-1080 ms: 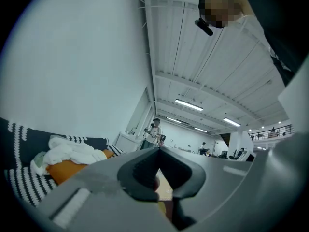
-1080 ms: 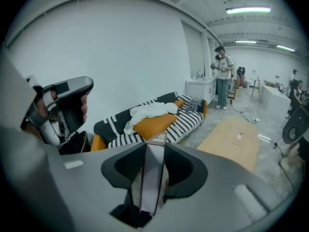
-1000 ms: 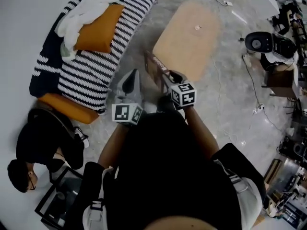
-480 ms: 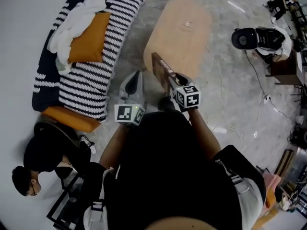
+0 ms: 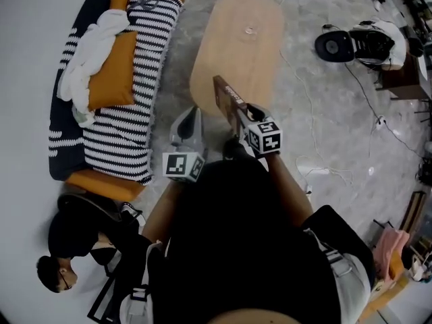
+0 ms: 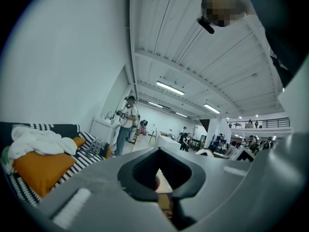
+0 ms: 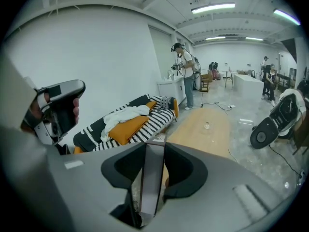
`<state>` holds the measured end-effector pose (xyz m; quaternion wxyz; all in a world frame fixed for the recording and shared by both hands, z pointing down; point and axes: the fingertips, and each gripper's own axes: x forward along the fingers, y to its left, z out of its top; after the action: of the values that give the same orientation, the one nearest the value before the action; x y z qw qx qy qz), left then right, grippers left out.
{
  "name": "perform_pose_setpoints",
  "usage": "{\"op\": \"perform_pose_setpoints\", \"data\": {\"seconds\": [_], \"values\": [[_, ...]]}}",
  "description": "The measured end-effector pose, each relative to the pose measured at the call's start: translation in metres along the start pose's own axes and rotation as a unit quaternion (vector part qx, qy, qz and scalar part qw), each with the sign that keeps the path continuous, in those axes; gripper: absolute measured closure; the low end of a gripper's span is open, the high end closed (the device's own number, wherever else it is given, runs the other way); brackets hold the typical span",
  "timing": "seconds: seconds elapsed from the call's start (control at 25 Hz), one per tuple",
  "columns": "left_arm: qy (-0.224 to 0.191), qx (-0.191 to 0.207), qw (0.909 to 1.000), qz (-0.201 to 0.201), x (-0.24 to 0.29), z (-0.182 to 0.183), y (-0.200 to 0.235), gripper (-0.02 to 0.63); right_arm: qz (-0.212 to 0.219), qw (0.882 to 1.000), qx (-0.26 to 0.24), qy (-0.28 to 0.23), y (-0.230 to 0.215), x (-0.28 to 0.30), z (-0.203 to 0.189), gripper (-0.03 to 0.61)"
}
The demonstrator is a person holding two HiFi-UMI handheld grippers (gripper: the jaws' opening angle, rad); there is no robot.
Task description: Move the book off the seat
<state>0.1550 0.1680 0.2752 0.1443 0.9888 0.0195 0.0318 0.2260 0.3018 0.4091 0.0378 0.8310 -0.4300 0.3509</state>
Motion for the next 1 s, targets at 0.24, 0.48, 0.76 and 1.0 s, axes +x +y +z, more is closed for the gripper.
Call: {"op": "perform_pose_setpoints", "data": {"seconds": [0.24,0.48,0.76,1.0], "values": [[0.008,0.007,0.9997,-0.021,0.021,0.003,-0.006,0.608,-0.004,1.000,0.006,-0.015,-0.008,-0.001,0.015,0.440],[0.025,0.019,0.9982,-0.052,0.060,-0.003,-0.054,0.607,-0.003,1.000,0.014,-0.022,-0.049,-0.013,0.026,0.439],[0.046,0.024,0.9979,-0.038,0.133,-0.023,-0.103,0.607,0.006,0.999,0.040,-0.018,-0.134,-0.023,0.034,0.439],[0.069,0.033,0.9965,-0.034,0.156,-0.031,-0.109,0.607,0.007,0.998,0.059,-0.011,-0.164,-0.015,0.034,0.439]]}}
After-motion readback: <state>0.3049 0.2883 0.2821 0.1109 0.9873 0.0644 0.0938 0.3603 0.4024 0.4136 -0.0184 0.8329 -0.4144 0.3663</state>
